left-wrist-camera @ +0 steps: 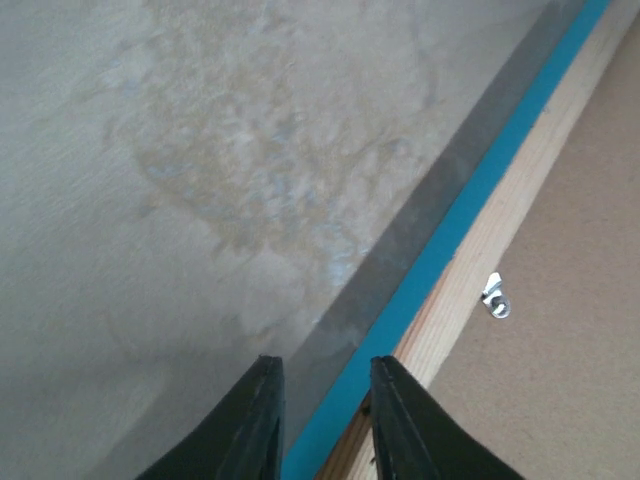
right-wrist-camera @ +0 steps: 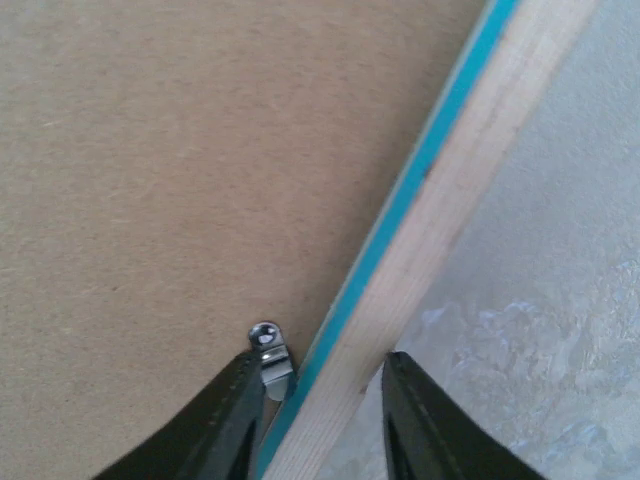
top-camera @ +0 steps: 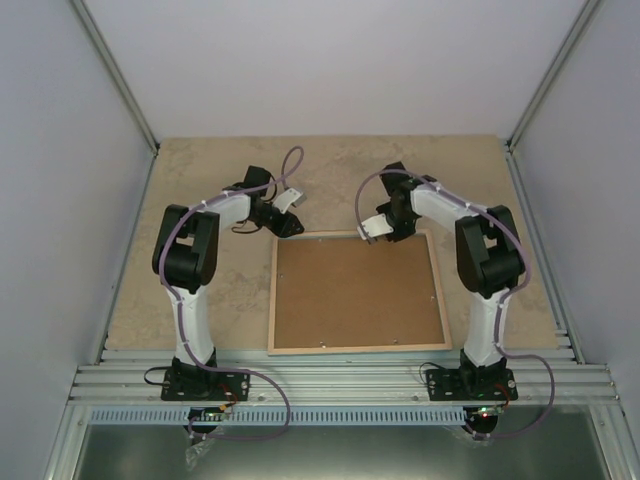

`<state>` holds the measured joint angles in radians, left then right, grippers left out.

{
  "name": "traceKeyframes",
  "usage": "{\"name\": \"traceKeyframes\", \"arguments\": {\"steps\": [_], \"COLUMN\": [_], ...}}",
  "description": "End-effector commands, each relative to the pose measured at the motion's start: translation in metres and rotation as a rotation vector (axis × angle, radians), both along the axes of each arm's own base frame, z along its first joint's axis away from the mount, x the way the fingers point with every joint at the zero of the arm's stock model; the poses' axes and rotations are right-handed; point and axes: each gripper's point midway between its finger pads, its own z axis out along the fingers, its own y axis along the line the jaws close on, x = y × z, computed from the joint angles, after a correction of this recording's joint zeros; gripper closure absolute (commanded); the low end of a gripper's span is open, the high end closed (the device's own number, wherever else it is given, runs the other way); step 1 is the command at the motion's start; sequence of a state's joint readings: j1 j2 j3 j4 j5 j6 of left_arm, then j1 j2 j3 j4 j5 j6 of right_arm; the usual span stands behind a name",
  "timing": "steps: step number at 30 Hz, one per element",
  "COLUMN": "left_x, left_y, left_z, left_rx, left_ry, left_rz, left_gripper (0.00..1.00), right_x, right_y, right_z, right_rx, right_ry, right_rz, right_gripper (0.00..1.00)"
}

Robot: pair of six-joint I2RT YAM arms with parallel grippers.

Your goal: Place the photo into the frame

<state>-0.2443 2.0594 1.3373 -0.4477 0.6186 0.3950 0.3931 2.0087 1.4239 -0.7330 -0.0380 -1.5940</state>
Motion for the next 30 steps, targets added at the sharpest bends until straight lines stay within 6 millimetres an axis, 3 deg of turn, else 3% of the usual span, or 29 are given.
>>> {"name": "traceKeyframes", "arguments": {"steps": [1, 6, 7, 9, 13, 17, 22, 27, 30], "left_x": [0.001, 0.012, 0.009, 0.006, 0.003, 0.007, 0.003, 0.002, 0.008], "left_y": [0.006, -0.015, -0.038, -0.056, -0.093, -0.121, -0.138, -0.134, -0.137], "left_z": [0.001, 0.035, 0.040, 0.041, 0.034, 0.023, -0.001, -0.018, -0.004], "left_rx": [0.102, 0.131, 0.152, 0.146, 0.123, 0.119, 0.146, 0.186, 0.157], "left_ry": [-0.042, -0.136, -0.158, -0.172, -0.167, -0.160, -0.137, -0.126, -0.173], "left_rz": [-0.020, -0.128, -0.206, -0.256, -0.328, -0.356, -0.403, -0.412, -0.382], "left_gripper": [0.69, 0.49, 0.46, 0.46, 0.48, 0.49, 0.55, 0.75, 0.88], "right_x": [-0.001, 0.027, 0.031, 0.031, 0.034, 0.037, 0.039, 0.032, 0.025], "right_y": [0.006, 0.008, -0.005, -0.015, -0.043, -0.077, -0.118, -0.142, -0.145], "right_z": [-0.020, 0.035, 0.057, 0.071, 0.087, 0.093, 0.096, 0.083, 0.074], "right_rx": [0.063, 0.254, 0.342, 0.413, 0.532, 0.638, 0.765, 0.820, 0.827], "right_ry": [0.203, 0.249, 0.269, 0.292, 0.358, 0.463, 0.609, 0.769, 0.844], "right_rz": [-0.125, -0.296, -0.389, -0.471, -0.695, -0.949, -1.224, -1.391, -1.448], "right_gripper": [0.57, 0.38, 0.34, 0.29, 0.30, 0.33, 0.34, 0.36, 0.37]}}
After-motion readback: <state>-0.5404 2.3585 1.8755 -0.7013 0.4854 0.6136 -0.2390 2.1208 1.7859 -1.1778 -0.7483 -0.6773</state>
